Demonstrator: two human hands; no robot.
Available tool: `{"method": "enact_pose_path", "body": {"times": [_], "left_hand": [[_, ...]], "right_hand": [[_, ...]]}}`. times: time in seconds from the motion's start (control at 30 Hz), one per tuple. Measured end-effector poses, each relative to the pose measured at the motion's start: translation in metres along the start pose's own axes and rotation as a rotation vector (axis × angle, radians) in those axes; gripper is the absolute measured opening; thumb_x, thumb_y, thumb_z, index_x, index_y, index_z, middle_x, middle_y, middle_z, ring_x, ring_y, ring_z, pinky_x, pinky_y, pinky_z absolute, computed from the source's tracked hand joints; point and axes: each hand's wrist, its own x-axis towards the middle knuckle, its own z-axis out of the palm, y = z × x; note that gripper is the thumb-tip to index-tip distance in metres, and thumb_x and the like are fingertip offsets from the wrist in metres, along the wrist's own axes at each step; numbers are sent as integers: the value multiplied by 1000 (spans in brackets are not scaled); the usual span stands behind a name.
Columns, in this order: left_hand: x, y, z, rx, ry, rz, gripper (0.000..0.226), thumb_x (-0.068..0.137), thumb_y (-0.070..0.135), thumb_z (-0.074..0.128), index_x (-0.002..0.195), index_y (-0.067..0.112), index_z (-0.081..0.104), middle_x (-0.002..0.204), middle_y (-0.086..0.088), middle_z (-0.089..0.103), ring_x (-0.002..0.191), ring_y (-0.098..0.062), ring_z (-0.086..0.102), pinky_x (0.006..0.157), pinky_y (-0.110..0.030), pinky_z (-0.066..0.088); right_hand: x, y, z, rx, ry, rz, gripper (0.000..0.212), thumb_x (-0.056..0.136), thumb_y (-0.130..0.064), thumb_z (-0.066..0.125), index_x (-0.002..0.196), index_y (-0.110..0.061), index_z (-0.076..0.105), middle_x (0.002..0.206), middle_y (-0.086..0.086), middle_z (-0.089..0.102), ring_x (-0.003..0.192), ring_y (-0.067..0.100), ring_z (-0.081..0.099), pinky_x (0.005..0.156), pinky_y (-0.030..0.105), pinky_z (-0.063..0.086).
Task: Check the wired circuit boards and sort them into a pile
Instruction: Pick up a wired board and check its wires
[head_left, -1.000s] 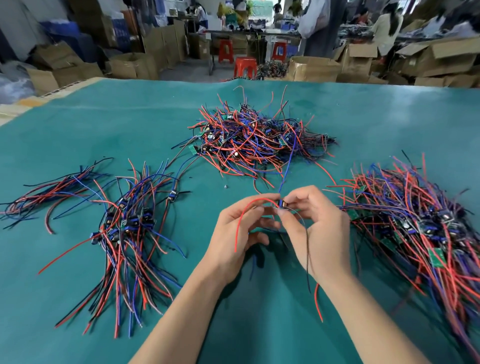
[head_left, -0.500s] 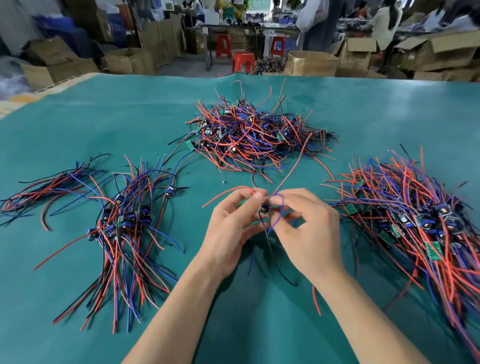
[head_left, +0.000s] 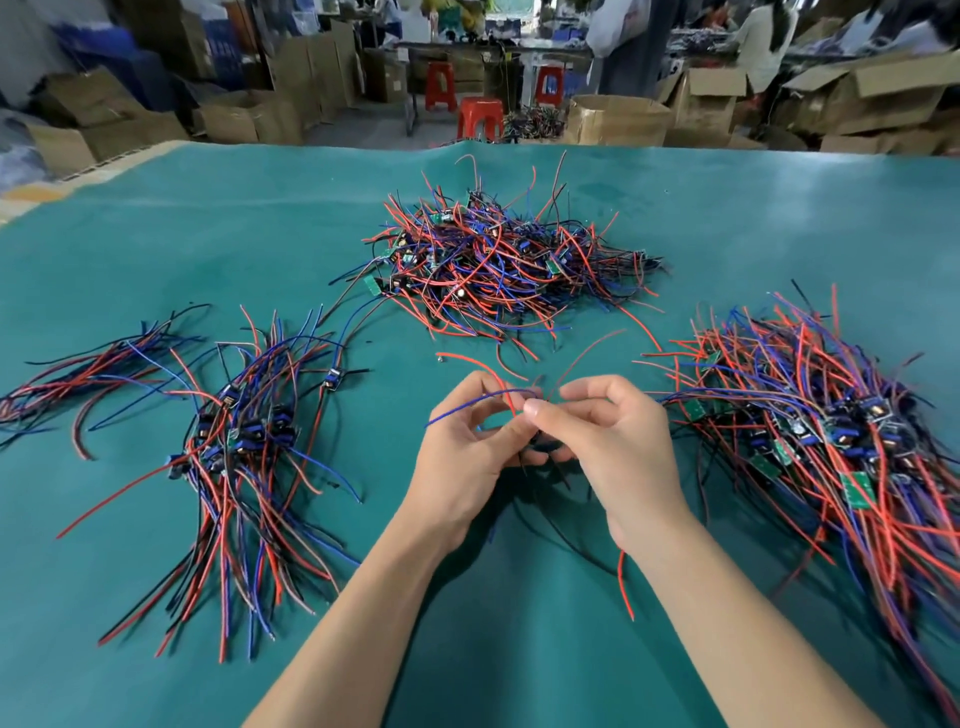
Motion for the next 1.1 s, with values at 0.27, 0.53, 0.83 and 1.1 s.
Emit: {"method": "enact_pose_path", "body": {"times": [0.27,0.53,0.83,1.1], "left_hand": [[-4,7,0,-15,-13,-21,22,81,-13,71,78,4,57,120,-20,67,84,-25,69,68,-28,55],[2,13,-1,-301,-16,-319,21,99,13,51,109,9,69,98,-13,74,82,-22,74,49,-20,51],[-5,11,4,-53,-214,-313,34,89,40,66,94,7,72,82,-13,69,54,-13,60,35,-15,32],[-5,8,4,62,-278,-254,23,94,23,62,82,5,71,68,-11,65,49,-14,59,38,-18,38]], "right_hand": [[3,-1,-5,231,-52,146,16,81,-6,80,96,-1,75,89,15,77,78,22,70,72,31,57],[6,-16,-18,342,-126,111,11,69,-25,79,80,-22,82,92,6,79,75,10,72,60,18,47],[5,-12,-16,256,-209,76,14,67,-23,82,78,-13,80,74,12,72,51,19,53,57,29,39],[14,-5,-23,18,27,-26,12,82,-16,82,71,-14,77,71,8,70,55,10,52,51,21,41]]}}
